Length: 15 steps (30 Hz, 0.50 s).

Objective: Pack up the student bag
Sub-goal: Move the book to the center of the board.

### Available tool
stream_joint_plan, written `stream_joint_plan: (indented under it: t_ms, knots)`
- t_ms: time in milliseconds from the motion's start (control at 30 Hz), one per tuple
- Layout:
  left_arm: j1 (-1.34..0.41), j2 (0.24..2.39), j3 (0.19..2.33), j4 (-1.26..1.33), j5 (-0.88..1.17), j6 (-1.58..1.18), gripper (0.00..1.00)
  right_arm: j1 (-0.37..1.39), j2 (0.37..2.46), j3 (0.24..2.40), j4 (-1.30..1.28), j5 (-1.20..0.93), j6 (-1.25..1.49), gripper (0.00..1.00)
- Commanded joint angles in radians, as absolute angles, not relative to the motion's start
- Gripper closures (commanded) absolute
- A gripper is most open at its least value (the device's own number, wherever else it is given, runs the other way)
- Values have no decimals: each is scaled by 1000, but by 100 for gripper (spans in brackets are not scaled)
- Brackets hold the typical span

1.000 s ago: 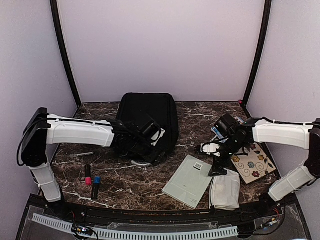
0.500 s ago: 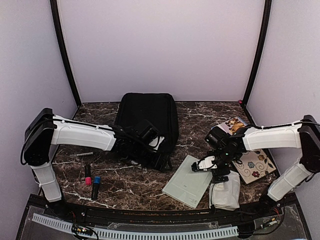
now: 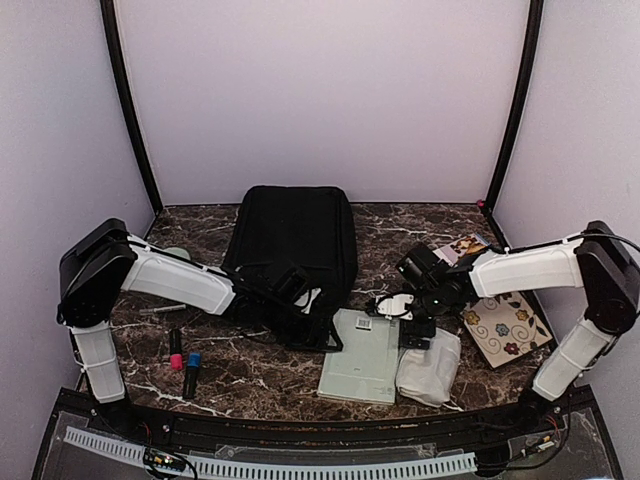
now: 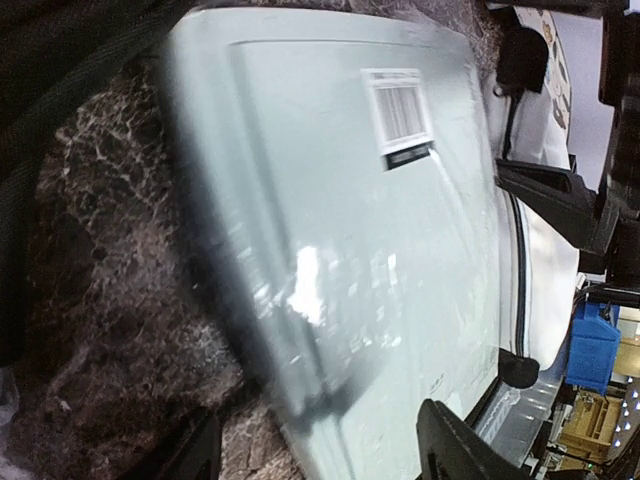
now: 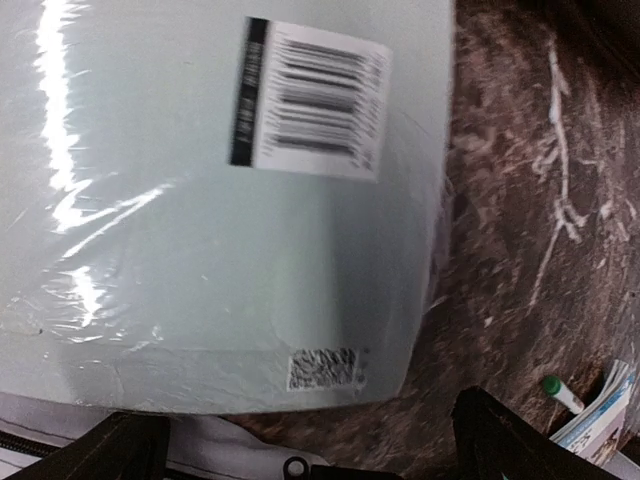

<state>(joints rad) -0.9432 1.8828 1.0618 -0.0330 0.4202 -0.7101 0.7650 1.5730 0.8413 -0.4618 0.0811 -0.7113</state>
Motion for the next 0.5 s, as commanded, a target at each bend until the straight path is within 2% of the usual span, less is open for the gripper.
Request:
stream_joint_plan:
  t_ms: [0, 200, 467]
  knots:
    - [-945, 1887, 1008, -18, 440, -757, 31, 737, 1723, 917, -190, 194, -510, 0]
    - [-945, 1849, 982, -16, 415, -766, 33, 661, 1789, 1071, -304, -3, -366, 0]
    - [-945, 1807, 957, -35, 379, -768, 33, 610, 1632, 926, -353, -1, -493, 0]
